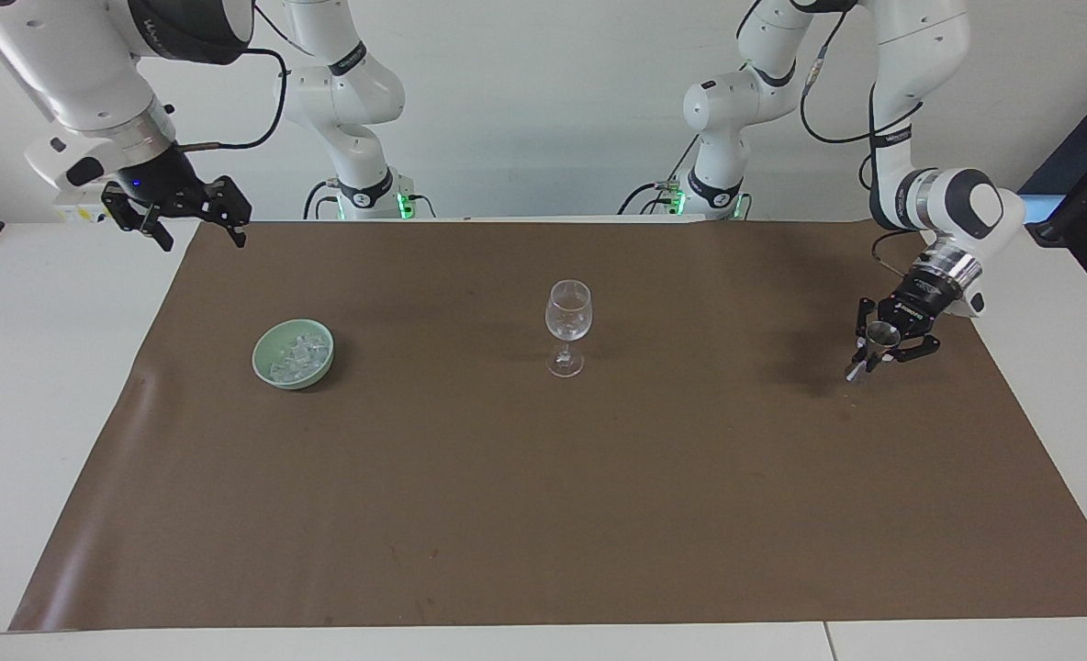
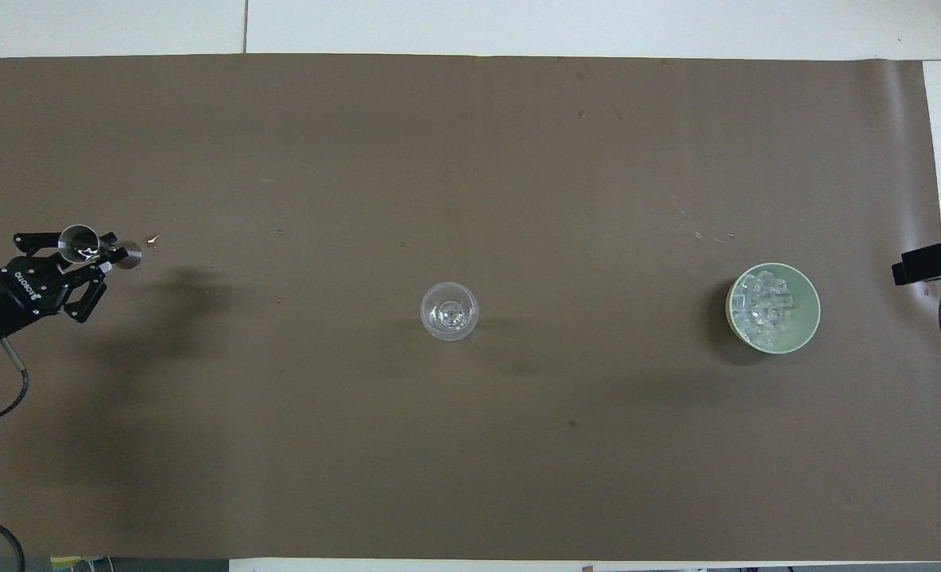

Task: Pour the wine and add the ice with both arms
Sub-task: 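Carry the jigger with the left gripper over the clear cup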

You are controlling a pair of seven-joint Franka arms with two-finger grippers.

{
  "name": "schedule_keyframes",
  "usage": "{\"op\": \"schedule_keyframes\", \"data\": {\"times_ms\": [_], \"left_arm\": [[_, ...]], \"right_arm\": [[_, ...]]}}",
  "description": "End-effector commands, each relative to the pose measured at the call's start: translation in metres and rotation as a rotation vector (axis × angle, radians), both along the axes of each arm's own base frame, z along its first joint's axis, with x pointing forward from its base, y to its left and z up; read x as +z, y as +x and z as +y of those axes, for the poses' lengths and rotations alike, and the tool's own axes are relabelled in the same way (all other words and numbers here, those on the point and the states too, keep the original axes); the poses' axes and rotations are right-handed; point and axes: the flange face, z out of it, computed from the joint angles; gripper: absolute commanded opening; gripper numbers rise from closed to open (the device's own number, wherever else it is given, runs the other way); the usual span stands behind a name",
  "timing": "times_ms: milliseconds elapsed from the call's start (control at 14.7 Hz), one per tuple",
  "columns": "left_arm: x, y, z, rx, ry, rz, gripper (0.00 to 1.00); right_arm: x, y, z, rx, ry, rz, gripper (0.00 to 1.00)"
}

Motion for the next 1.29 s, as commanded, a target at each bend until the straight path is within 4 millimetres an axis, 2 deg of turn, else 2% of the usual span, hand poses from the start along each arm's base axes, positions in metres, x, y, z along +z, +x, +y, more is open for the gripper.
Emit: {"op": "schedule_keyframes", "data": {"times_ms": [0,204,613,953,1225], "left_arm": [[0.028,-0.007,-0.028,0.002,-0.045,0.009,0.00],[0.052,-0.002,-0.056,-0.004,-0.056,0.032,0.00],[0.094,0.002,-0.128,0.004,-0.049,0.082,0.00],[0.119,-0.005,-0.199,-0.013,-0.035,0.125,0.00],[0.124,-0.020,-0.273,-0.049,0.053,0.117,0.00]], "right_arm": [[0.000,-0.006,0.001,0.014,0.000,-0.003,1.00],[-0.001,-0.006,0.000,0.013,0.000,-0.001,1.00],[-0.001,-0.006,0.000,0.014,0.000,-0.003,1.00],[-0.002,-0.007,-0.001,0.013,0.000,0.000,1.00],[-0.002,-0.007,-0.001,0.011,0.000,0.000,1.00]]}}
